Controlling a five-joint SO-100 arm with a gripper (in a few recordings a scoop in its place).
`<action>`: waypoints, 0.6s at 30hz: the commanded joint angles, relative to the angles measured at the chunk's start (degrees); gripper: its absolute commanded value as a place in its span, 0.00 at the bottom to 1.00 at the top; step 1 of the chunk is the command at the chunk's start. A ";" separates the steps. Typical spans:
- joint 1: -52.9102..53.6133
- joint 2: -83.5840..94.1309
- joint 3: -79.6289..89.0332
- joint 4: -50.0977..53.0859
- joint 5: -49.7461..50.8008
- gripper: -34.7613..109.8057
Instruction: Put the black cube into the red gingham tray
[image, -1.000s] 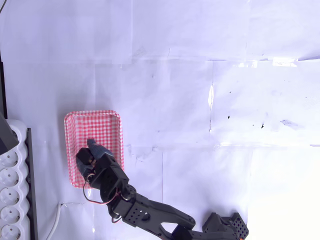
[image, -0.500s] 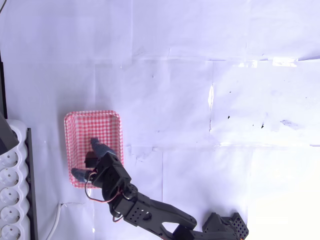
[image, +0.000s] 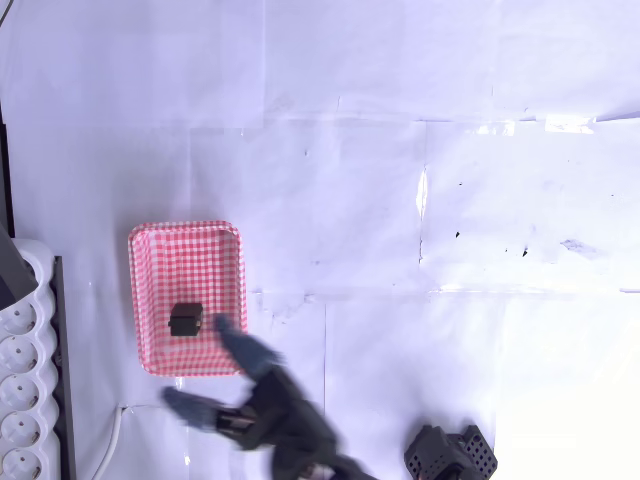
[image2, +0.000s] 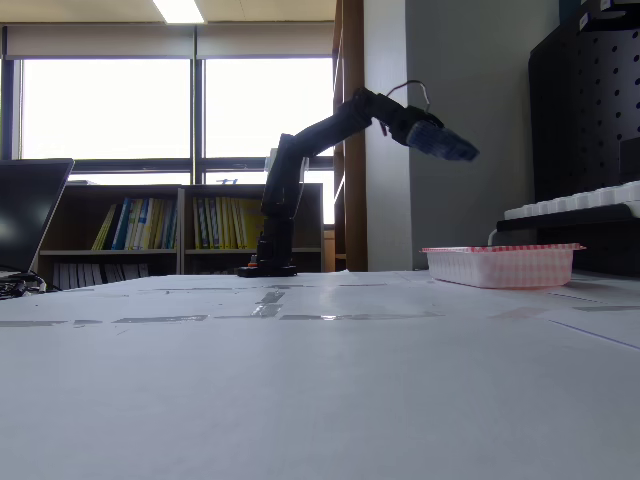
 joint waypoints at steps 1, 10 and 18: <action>12.39 -48.16 -29.09 -6.86 -1.58 0.25; 31.64 -68.55 -72.25 -4.04 8.88 0.24; 35.95 -80.68 -89.47 10.28 17.05 0.24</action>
